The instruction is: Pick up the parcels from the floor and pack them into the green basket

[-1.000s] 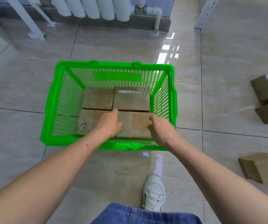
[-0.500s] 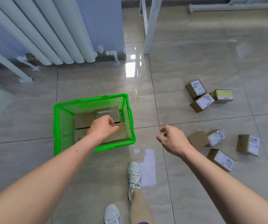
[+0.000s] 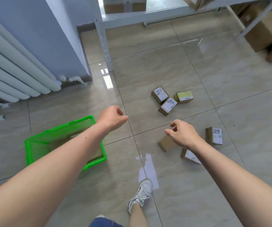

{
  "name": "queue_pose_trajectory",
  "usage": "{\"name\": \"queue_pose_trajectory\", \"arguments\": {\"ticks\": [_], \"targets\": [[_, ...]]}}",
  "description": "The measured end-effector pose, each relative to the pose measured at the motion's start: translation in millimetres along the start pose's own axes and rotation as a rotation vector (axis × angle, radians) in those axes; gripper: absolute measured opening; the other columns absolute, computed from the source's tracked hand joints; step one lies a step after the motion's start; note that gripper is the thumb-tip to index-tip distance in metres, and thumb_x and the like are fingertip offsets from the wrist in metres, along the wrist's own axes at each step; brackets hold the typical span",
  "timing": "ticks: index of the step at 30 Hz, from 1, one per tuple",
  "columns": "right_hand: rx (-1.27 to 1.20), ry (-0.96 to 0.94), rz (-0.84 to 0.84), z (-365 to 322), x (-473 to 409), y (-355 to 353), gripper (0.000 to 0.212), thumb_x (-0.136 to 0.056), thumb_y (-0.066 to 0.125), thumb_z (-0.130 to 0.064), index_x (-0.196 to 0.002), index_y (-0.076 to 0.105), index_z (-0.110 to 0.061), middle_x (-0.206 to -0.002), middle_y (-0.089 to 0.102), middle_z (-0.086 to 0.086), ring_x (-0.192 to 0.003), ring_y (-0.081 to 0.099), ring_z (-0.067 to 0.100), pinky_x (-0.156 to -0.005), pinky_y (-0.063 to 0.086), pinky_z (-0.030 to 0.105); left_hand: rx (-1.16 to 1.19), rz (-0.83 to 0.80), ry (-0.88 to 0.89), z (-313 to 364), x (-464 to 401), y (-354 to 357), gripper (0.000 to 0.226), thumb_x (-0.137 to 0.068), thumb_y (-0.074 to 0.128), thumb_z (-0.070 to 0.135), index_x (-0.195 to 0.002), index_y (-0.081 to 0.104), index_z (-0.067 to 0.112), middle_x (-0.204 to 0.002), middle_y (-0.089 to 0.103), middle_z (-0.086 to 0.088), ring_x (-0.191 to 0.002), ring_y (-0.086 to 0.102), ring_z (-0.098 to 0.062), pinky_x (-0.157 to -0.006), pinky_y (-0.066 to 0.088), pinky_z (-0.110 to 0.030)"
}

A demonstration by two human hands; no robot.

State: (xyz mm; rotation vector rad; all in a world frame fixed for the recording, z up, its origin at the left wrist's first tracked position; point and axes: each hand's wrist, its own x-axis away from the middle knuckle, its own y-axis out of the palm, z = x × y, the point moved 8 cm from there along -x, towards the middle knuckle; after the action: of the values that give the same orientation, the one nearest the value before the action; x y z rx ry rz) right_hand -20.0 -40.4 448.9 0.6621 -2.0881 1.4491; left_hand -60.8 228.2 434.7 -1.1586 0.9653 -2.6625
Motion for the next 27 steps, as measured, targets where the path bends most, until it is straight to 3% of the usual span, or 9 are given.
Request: {"name": "queue_pose_trajectory", "arguments": {"ticks": [6, 14, 19, 23, 25, 27], "targets": [[-0.031, 0.137, 0.013, 68, -41, -41, 0.049, -0.092, 0.057, -0.041, -0.134, 0.052, -0.014, -0.134, 0.059, 0.011, -0.126, 0.053, 0.031, -0.100, 0.045, 0.041, 0.018, -0.075, 0.000, 55, -42, 47, 0.039, -0.060, 0.057, 0.047, -0.091, 0.059, 0.025, -0.096, 0.073, -0.004, -0.097, 0.069, -0.028, -0.085, 0.058, -0.045], [-0.137, 0.287, 0.055, 161, -92, -34, 0.053, -0.091, 0.059, -0.038, -0.135, 0.046, -0.013, -0.121, 0.061, 0.011, -0.116, 0.056, 0.031, -0.092, 0.048, 0.040, -0.051, -0.184, 0.046, 91, -99, 142, 0.045, -0.079, 0.061, 0.040, -0.117, 0.058, 0.016, -0.110, 0.070, -0.004, -0.104, 0.065, -0.030, -0.090, 0.055, -0.042], [-0.173, 0.325, -0.005, 216, -135, 24, 0.065, -0.090, 0.061, -0.041, -0.145, 0.034, -0.018, -0.120, 0.062, 0.014, -0.116, 0.056, 0.033, -0.088, 0.043, 0.037, -0.155, -0.304, 0.059, 72, -131, 243, 0.062, -0.087, 0.062, 0.041, -0.141, 0.042, 0.020, -0.137, 0.054, -0.007, -0.124, 0.053, -0.025, -0.102, 0.045, -0.035], [-0.186, 0.313, -0.063, 256, -178, 90, 0.073, -0.090, 0.061, -0.043, -0.150, 0.024, -0.021, -0.132, 0.059, 0.016, -0.126, 0.052, 0.036, -0.099, 0.044, 0.042, -0.221, -0.402, 0.058, 32, -160, 324, 0.074, -0.088, 0.062, 0.042, -0.150, 0.025, 0.025, -0.151, 0.038, -0.011, -0.138, 0.039, -0.026, -0.109, 0.037, -0.035], [-0.205, 0.309, -0.074, 273, -205, 123, 0.075, -0.091, 0.061, -0.043, -0.151, 0.021, -0.021, -0.140, 0.054, 0.016, -0.132, 0.048, 0.037, -0.100, 0.042, 0.042, -0.262, -0.434, 0.055, 10, -181, 362, 0.080, -0.088, 0.061, 0.045, -0.152, 0.017, 0.029, -0.152, 0.034, -0.013, -0.135, 0.041, -0.030, -0.106, 0.041, -0.039], [-0.215, 0.306, -0.082, 290, -236, 158, 0.078, -0.091, 0.062, -0.045, -0.152, 0.019, -0.023, -0.142, 0.053, 0.016, -0.132, 0.048, 0.037, -0.101, 0.042, 0.042, -0.280, -0.473, 0.047, -13, -205, 398, 0.082, -0.089, 0.061, 0.046, -0.153, 0.011, 0.032, -0.153, 0.032, -0.011, -0.123, 0.049, -0.029, -0.090, 0.050, -0.039]]}}
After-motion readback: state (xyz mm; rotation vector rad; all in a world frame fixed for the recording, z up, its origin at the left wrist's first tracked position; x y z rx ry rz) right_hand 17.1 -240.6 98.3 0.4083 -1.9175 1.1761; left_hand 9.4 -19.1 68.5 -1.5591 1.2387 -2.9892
